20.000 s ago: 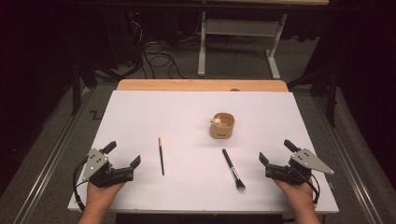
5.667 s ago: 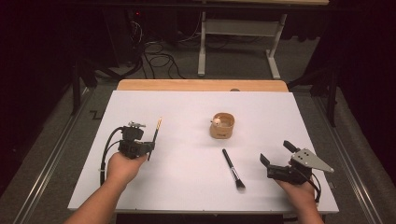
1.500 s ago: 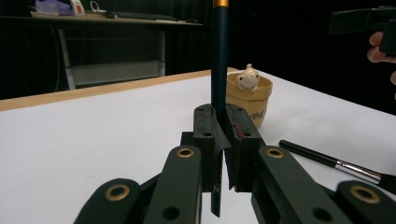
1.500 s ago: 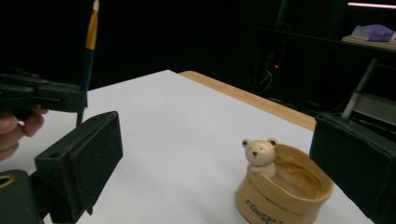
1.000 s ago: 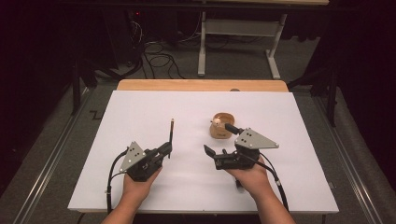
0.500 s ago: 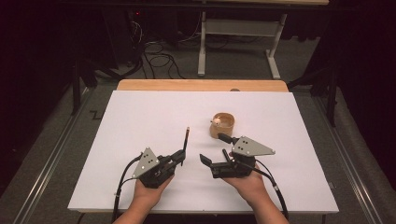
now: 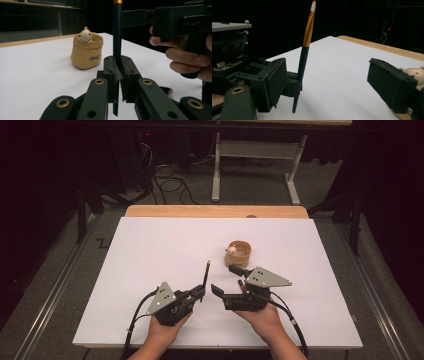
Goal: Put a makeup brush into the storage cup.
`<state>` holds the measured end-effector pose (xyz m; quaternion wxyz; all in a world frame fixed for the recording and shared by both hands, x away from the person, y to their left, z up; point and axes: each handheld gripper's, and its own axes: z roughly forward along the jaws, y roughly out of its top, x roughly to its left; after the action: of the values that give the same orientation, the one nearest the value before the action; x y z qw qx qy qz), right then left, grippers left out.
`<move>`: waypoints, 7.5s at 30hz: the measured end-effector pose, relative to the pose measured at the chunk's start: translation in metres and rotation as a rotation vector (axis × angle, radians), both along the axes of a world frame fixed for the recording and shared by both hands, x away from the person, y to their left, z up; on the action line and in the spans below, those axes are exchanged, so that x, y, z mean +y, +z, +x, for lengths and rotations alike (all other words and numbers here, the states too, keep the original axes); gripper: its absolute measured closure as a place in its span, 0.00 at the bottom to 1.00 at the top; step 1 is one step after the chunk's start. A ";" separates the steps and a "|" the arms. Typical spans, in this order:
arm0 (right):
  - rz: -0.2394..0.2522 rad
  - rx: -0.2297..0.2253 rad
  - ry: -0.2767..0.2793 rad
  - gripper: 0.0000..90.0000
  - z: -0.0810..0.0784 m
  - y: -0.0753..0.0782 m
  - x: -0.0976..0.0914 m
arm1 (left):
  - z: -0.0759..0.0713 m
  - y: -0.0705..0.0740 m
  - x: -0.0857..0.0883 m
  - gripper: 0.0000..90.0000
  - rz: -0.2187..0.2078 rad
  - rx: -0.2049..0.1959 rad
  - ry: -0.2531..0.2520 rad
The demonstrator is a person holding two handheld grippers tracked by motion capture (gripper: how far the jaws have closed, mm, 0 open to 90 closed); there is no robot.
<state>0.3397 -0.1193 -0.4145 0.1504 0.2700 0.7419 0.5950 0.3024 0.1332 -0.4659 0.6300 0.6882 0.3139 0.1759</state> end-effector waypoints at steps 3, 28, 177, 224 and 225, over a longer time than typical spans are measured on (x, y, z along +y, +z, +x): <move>0.017 0.008 0.005 0.26 -0.001 0.000 0.001 | -0.001 0.000 0.000 0.93 -0.006 0.003 -0.003; 0.057 0.027 0.050 0.57 -0.005 -0.003 0.007 | -0.004 -0.001 -0.011 0.93 0.002 0.007 -0.043; 0.046 -0.081 -0.221 0.94 0.020 0.004 -0.075 | 0.022 0.001 0.044 0.01 0.182 0.071 0.145; 0.036 -0.096 -0.304 0.93 0.084 0.033 -0.053 | 0.019 0.003 0.055 0.01 0.137 0.083 0.134; 0.033 -0.094 -0.308 0.94 0.086 0.033 -0.052 | 0.019 0.003 0.055 0.01 0.135 0.084 0.134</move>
<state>0.4253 -0.1717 -0.3813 0.2699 0.3547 0.6741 0.5890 0.3217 0.1884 -0.4626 0.5553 0.7135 0.3725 0.2095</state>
